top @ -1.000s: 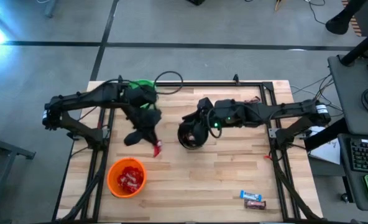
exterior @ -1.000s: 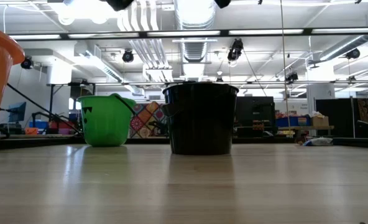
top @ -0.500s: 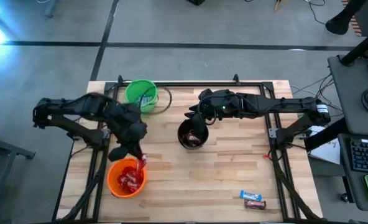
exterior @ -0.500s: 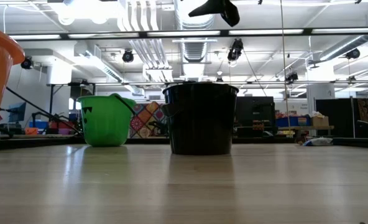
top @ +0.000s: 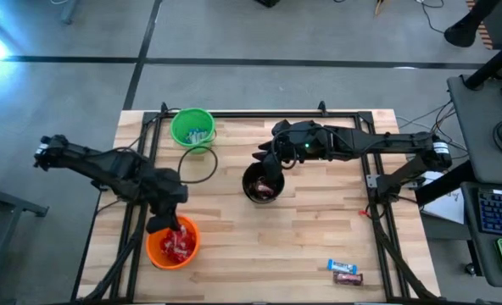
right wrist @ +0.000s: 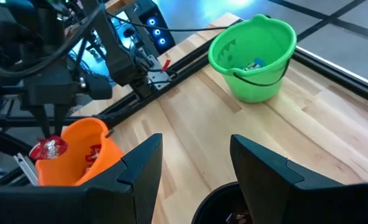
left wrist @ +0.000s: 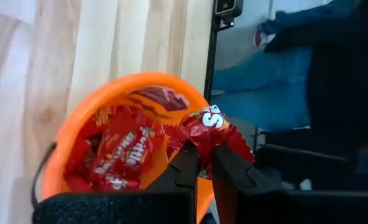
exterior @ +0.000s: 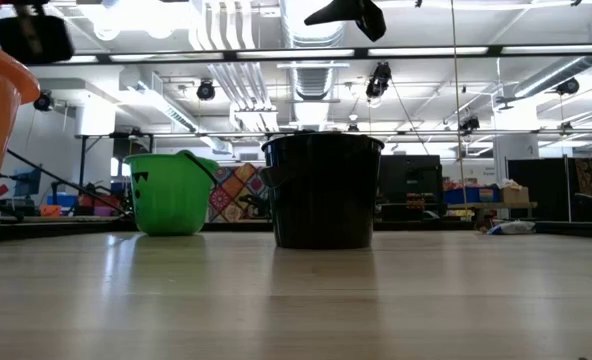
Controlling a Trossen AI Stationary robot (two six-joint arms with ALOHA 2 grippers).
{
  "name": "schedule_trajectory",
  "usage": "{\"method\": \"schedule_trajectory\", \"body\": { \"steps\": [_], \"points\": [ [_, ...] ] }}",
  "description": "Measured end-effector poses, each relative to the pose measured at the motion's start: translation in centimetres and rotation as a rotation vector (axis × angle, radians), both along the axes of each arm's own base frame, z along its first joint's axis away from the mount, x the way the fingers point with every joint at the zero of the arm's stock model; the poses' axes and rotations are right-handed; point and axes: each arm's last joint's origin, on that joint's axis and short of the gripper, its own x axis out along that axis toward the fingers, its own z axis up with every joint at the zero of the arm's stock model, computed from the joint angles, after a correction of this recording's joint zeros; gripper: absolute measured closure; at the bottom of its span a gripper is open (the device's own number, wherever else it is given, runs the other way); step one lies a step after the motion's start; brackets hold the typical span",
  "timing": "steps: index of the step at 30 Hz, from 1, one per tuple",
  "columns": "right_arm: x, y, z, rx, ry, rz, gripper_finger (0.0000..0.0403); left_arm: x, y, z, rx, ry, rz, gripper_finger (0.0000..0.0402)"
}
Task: Sort candy
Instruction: Put the red candy pack into the orange bucket, then put the bottom brown chocolate into the black bucket
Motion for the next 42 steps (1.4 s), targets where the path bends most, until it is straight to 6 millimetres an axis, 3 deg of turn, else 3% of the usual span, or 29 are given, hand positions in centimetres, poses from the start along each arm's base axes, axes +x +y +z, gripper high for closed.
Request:
{"method": "schedule_trajectory", "body": {
  "steps": [12,18,29,34,42],
  "points": [
    [0.0,-0.2,0.0,-0.01,0.002,-0.001,0.022,-2.3,0.2,-1.6,-0.017,0.082,0.082,0.0388],
    [0.0,-0.6,0.0,-0.006,0.001,-0.014,0.022,-2.9,0.3,-1.7,-0.05,0.164,0.091,0.0345],
    [-0.1,-0.8,-0.1,0.034,0.003,-0.043,0.022,-3.0,0.4,-1.5,-0.033,0.115,0.055,0.0263],
    [-1.2,-0.6,-1.6,0.143,0.177,-0.105,0.022,-2.4,0.5,-1.7,0.101,0.02,0.043,0.0257],
    [-3.7,1.3,-4.1,0.237,0.519,-0.24,0.022,-0.4,0.4,-1.6,0.309,-0.245,-0.033,0.0288]
  ]
}}
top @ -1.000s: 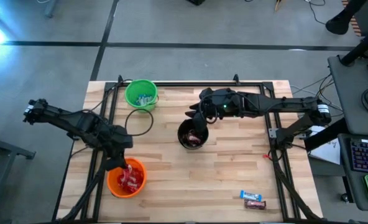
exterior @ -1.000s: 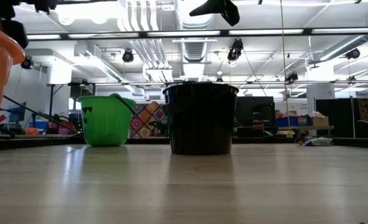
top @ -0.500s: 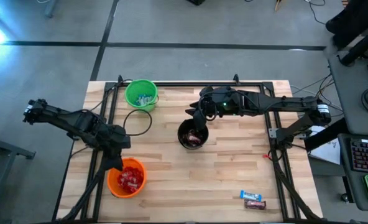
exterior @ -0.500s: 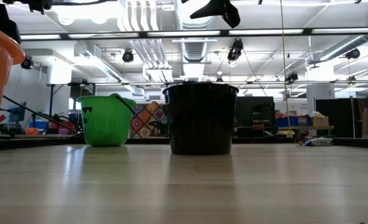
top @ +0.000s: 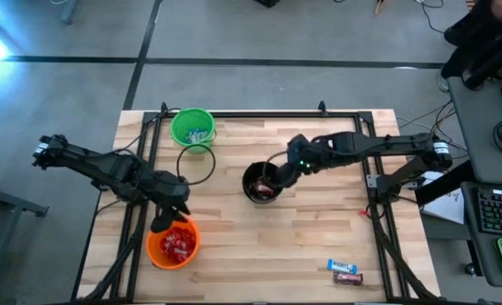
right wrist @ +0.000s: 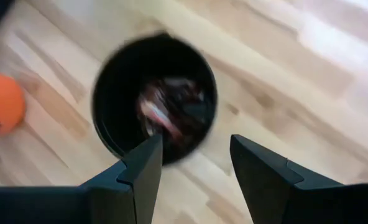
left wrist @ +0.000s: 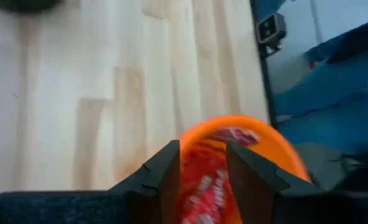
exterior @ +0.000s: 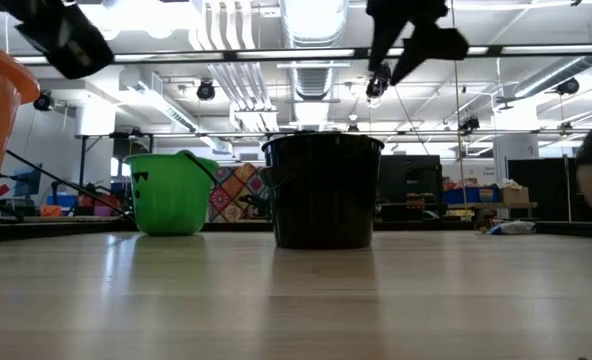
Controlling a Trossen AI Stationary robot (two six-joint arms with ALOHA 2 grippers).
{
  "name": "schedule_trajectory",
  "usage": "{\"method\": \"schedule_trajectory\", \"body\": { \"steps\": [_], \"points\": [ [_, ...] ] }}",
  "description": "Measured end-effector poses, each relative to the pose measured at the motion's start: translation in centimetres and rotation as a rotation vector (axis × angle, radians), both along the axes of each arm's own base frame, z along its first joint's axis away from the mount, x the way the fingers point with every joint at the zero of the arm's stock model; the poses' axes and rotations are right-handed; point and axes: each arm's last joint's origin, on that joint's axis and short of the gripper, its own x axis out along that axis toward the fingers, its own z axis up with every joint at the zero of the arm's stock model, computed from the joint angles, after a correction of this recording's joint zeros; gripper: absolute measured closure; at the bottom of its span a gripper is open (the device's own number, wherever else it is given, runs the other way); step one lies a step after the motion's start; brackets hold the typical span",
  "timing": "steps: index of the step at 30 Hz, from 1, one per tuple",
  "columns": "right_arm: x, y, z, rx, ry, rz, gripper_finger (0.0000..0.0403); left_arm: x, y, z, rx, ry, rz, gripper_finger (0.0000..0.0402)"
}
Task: Sort candy
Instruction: Put the bottom brown chocolate into the black bucket
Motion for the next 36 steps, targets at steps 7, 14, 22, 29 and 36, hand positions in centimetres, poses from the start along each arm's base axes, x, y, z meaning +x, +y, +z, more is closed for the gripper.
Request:
{"method": "schedule_trajectory", "body": {
  "steps": [7,14,22,29,36],
  "points": [
    [-1.4,2.2,-0.7,0.079,0.138,-0.056,0.022,0.7,1.0,-0.2,0.186,-0.071,0.033,0.0321],
    [-3.2,5.6,-1.1,0.153,0.282,-0.075,0.022,0.8,1.5,0.2,0.248,-0.138,0.019,0.0325],
    [-4.7,10.4,-1.2,0.211,0.292,-0.068,0.022,0.9,1.5,0.3,0.295,-0.185,-0.044,0.0326],
    [-6.5,14.1,-1.2,0.25,0.293,-0.072,0.022,0.9,1.5,0.4,0.312,-0.195,-0.064,0.0326],
    [-8.5,17.0,-1.3,0.304,0.298,-0.147,0.022,0.9,1.5,0.4,0.343,-0.207,-0.083,0.0326]
  ]
}}
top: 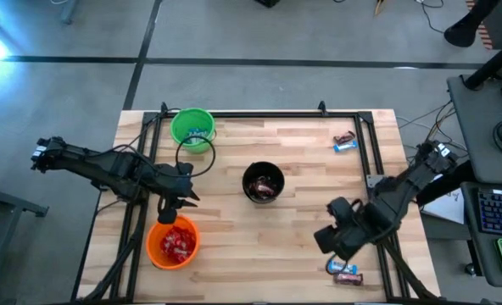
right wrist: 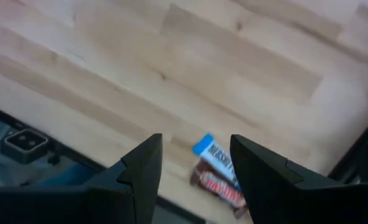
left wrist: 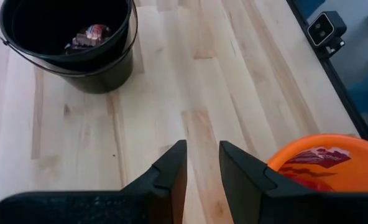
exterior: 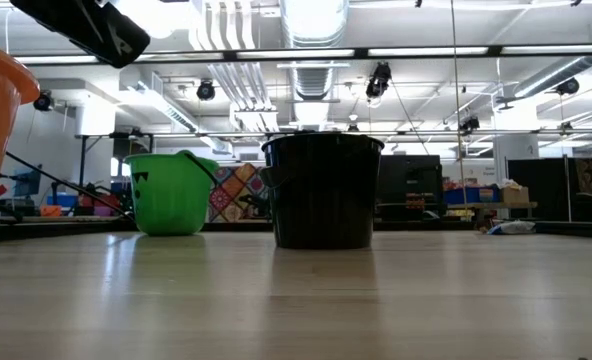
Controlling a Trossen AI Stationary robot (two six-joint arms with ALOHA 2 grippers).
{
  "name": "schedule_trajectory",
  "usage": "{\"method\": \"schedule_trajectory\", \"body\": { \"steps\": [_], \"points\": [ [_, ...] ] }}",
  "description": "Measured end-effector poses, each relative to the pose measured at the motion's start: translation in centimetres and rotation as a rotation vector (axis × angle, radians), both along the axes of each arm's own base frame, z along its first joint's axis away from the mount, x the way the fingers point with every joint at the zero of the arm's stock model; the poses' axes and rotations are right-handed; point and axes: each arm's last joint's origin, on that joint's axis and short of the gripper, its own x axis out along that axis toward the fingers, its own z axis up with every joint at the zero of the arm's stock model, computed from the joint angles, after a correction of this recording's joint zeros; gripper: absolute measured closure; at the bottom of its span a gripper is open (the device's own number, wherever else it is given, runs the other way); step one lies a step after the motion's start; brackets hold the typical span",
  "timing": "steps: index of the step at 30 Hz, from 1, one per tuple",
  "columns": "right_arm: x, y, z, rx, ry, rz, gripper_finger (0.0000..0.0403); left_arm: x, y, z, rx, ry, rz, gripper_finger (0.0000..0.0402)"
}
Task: Sort candy
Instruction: Put the bottom brown chocolate into the black bucket
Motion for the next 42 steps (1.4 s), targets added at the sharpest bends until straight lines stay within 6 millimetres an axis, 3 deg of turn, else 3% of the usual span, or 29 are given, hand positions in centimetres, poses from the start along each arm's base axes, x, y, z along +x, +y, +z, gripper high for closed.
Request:
{"method": "schedule_trajectory", "body": {
  "steps": [10,17,20,34,42],
  "points": [
    [-1.3,4.1,-2.1,0.102,0.194,0.006,0.022,0.1,0.0,0.1,-0.008,-0.01,0.009,0.0326],
    [-0.7,6.6,-5.0,0.19,0.398,0.062,0.022,0.3,-0.1,0.4,-0.049,-0.041,0.042,0.0326],
    [-0.1,7.9,-6.1,0.239,0.39,0.118,0.022,0.4,-0.1,0.7,-0.067,-0.062,0.053,0.0326],
    [0.0,11.2,-10.3,0.186,0.431,0.178,0.0221,-0.1,0.0,7.6,-0.121,-0.237,0.056,0.0326],
    [-1.1,11.1,-12.7,0.133,0.452,0.123,0.0236,-0.5,0.1,8.9,-0.133,-0.249,0.063,0.0326]
  ]
}}
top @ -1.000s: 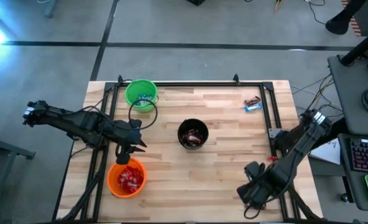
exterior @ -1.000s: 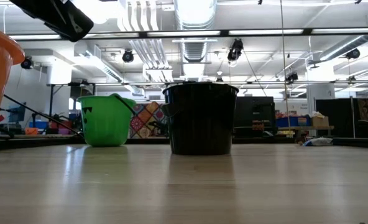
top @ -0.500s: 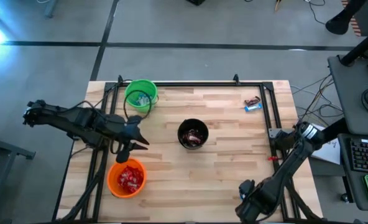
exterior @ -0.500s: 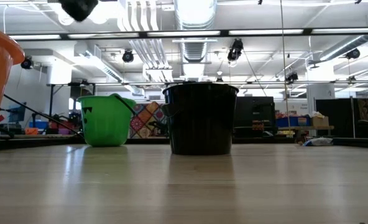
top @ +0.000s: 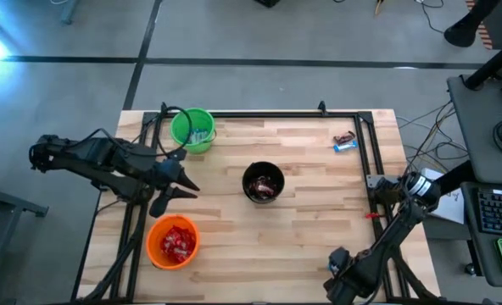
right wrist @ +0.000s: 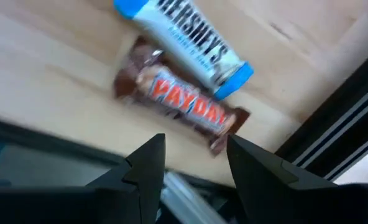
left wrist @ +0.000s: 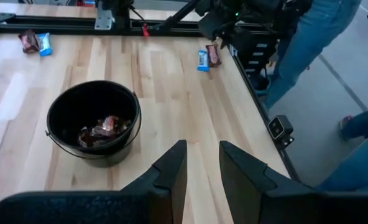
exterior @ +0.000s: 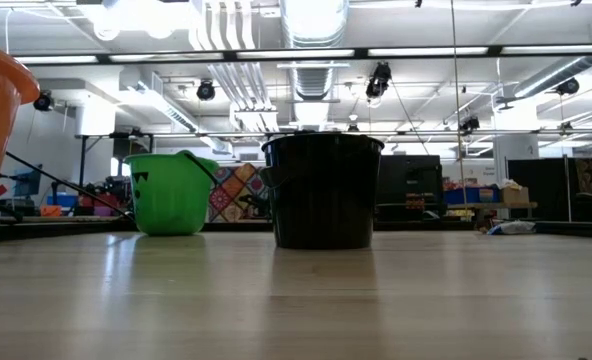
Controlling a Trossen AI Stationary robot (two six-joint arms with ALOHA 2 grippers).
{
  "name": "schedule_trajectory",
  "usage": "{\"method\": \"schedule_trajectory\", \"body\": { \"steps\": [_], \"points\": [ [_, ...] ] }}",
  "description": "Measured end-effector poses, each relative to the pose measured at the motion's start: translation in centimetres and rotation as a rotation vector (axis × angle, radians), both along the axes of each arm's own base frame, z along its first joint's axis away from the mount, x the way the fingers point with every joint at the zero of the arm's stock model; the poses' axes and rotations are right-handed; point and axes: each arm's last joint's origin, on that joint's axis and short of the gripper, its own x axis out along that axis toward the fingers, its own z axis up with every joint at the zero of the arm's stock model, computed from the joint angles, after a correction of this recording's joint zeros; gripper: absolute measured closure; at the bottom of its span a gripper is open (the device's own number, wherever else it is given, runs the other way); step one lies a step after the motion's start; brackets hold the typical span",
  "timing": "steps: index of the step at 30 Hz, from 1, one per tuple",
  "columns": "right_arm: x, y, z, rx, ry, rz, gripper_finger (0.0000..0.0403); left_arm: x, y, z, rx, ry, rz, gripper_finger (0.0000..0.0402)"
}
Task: Sort candy
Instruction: Put the bottom brown chocolate into the black bucket
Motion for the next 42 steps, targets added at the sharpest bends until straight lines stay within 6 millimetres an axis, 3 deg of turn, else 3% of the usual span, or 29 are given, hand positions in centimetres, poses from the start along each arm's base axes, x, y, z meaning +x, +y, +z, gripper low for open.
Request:
{"method": "schedule_trajectory", "body": {
  "steps": [11,25,37,42],
  "points": [
    [-0.4,-0.4,-2.1,0.026,-0.02,0.005,0.025,0.5,-0.1,-0.6,-0.026,0.057,0.023,0.0326],
    [-0.7,-0.7,-3.2,0.087,-0.031,0.044,0.0206,2.4,-0.6,-1.5,-0.009,0.129,0.024,0.0326],
    [-1.7,-1.5,-5.7,0.205,0.039,0.085,0.0199,2.5,-0.6,0.7,-0.021,0.078,0.022,0.0326],
    [-2.0,-1.9,-6.3,0.202,0.043,0.051,0.0239,2.2,-0.5,1.5,-0.02,0.07,0.02,0.0326]
  ]
}}
